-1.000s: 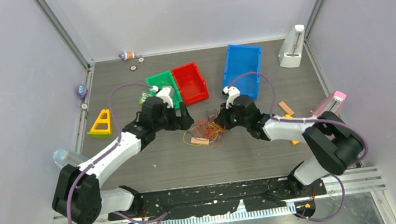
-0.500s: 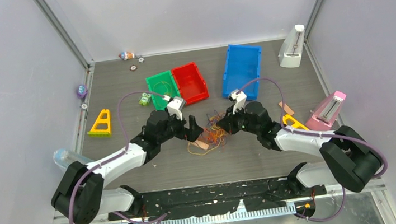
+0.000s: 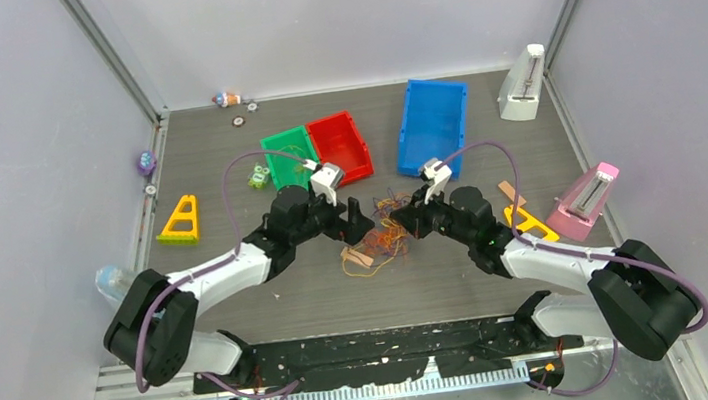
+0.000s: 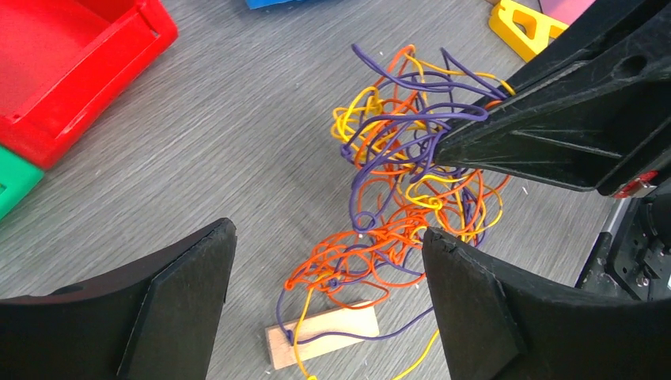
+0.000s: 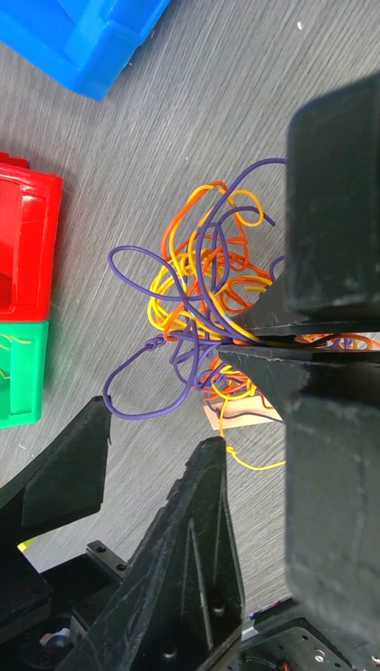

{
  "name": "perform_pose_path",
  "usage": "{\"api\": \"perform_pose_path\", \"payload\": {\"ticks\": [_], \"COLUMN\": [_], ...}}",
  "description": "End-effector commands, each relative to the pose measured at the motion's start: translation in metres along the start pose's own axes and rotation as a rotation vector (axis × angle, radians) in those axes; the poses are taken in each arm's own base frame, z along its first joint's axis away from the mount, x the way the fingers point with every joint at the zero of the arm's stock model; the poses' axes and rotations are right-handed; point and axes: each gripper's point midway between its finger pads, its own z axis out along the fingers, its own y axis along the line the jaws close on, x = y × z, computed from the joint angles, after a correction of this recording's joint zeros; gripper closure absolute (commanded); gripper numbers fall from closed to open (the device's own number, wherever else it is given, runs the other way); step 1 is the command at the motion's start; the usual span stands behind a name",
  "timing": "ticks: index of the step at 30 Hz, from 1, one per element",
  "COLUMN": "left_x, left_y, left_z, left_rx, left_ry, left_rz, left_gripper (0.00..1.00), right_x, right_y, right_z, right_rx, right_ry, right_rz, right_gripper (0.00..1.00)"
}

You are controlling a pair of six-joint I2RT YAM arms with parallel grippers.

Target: Untangle the cables

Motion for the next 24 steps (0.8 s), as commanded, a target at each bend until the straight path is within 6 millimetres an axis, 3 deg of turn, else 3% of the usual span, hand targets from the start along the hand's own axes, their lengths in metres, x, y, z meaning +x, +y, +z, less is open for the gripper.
{"api": "perform_pose_path", "payload": {"ticks": [1, 6, 17, 21, 24], "left_x": [-0.02, -0.014, 0.024, 0.025, 0.022], "left_y": [-0.02, -0.027, -0.012, -0.02, -0.023], "left_z": [0.008, 0.015, 0.045, 0.047, 0.045], "left_rx": [0.077, 0.091, 0.042, 0.091, 0.105], "left_ry": [-0.035, 0.008, 0.279, 0.294, 0.281], "left_rz": [0.067, 0.106, 0.031, 0.016, 0.018], "left_gripper": [0.12, 0.13, 0.32, 0.63, 0.93], "right_x": [-0.027, -0.03, -0.03, -0.031, -0.03], "right_y": [0.007, 0.004, 0.0, -0.003, -0.025], "right_z": [0.0, -0.004, -0.004, -0.005, -0.009], "right_rx": [-0.023, -0.004, 0.021, 0.041, 0.166], "right_ry": [-0.102, -0.12, -0.123, -0.125, -0.118], "right_rz": [-0.02, -0.022, -0.013, -0.012, 0.004], "right_gripper": [0.92, 0.92, 0.92, 0.92, 0.94]}}
